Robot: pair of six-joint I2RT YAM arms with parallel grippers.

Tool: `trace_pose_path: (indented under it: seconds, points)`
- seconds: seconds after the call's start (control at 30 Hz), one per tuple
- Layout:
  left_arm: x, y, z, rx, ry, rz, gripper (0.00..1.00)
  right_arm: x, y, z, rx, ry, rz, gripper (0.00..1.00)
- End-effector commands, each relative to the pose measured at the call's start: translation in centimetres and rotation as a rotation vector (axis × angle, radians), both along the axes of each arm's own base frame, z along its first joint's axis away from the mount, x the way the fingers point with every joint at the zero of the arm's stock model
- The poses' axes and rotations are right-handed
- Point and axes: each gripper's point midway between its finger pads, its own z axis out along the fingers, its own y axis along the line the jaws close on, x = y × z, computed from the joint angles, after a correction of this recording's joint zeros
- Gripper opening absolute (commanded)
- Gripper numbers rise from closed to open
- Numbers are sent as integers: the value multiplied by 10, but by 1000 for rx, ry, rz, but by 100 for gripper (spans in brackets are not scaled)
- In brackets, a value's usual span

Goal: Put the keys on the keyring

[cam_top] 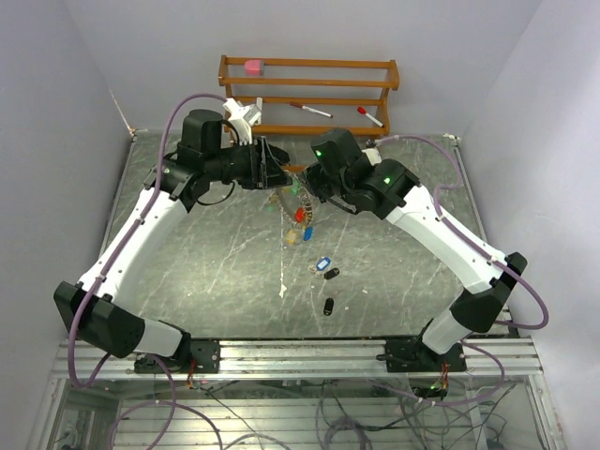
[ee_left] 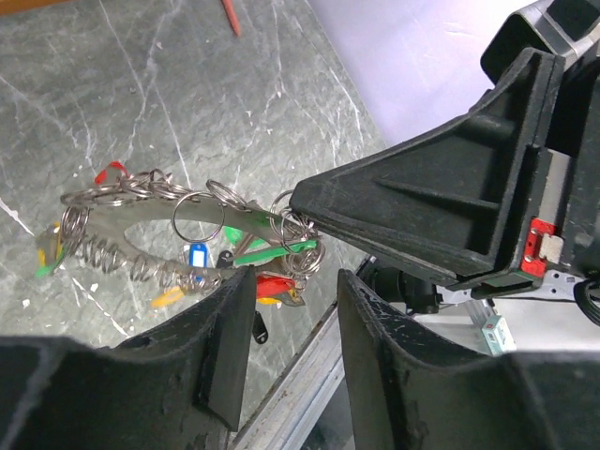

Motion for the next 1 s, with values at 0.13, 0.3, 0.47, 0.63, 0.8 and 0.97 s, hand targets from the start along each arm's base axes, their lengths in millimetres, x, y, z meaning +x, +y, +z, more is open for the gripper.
trace_pose_path:
  seconds: [0.13, 0.3, 0.47, 0.63, 0.8, 0.97]
  points:
    - [7, -2, -3, -12, 16, 6, 51, 0, 2, 33, 81, -81, 6, 0]
    - [9, -2, -2, -18, 9, 13, 30, 0, 2, 33, 84, -88, 11, 0]
    - [10, -1, 1, -21, 5, 19, 31, -1, 3, 35, 89, -98, 20, 0]
    - [13, -2, 9, -41, -1, 14, 38, -2, 4, 32, 93, -97, 26, 0]
    - [15, 0, 6, -37, 7, 25, 39, -2, 5, 35, 106, -112, 34, 0]
    - [22, 4, 17, -58, -9, 40, 39, -3, 5, 33, 109, -108, 37, 0]
